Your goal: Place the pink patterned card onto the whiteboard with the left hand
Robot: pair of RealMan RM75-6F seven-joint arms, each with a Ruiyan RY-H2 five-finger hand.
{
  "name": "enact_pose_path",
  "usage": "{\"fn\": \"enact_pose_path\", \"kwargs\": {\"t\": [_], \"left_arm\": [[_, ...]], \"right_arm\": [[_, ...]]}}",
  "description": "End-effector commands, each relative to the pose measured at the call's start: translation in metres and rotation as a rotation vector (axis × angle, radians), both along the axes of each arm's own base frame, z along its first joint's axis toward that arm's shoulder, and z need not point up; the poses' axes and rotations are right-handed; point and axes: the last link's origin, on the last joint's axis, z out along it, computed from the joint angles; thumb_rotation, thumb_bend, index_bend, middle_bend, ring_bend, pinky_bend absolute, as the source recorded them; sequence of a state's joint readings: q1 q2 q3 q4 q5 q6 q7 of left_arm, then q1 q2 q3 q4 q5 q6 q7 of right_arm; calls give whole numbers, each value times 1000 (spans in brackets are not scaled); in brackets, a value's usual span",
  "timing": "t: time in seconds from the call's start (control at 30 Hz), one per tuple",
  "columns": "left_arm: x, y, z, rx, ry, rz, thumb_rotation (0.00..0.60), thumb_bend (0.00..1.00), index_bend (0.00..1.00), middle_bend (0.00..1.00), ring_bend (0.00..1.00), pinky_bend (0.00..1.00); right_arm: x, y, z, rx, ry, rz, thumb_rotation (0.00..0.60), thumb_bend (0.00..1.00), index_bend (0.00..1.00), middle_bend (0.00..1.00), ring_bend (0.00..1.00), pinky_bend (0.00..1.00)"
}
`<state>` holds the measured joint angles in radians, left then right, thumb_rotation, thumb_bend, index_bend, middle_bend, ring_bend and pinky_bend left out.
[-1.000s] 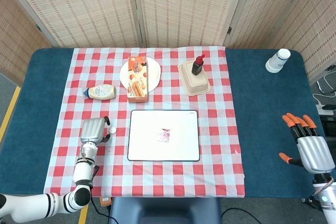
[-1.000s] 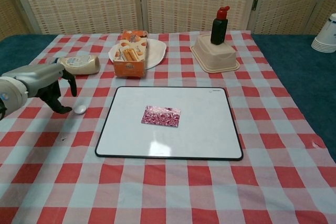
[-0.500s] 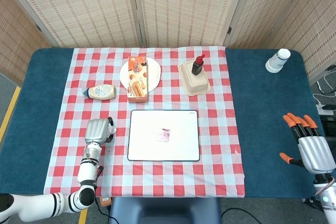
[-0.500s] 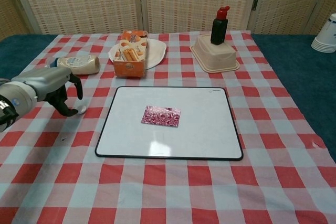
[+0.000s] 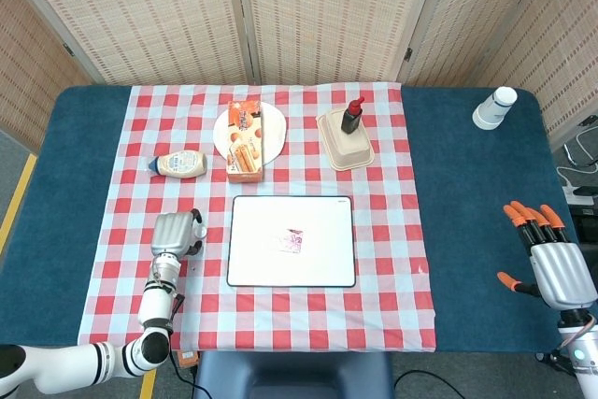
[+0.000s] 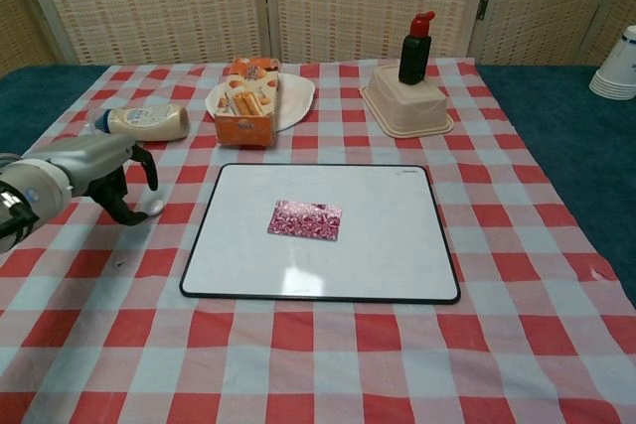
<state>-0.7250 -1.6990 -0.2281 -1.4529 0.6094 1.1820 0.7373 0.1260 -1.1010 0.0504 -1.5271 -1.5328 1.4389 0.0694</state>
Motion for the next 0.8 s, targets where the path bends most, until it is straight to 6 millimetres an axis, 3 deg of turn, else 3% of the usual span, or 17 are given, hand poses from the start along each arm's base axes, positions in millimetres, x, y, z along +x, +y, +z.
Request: {"fn": "enact_pose_path", "kwargs": {"t": [0.03,0.8], "left_arm": [[-2,1,-2,-3,-1,7,600,287,381,1000,1000,1000],[-3,4,-7,-18,12,18,600,287,407,1000,1000,1000]], "right_arm": [[0,0,0,0,0,-1,600,0,67,35,0,0],[0,0,0,-1,2,-2,600,0,67,36,0,0]]}}
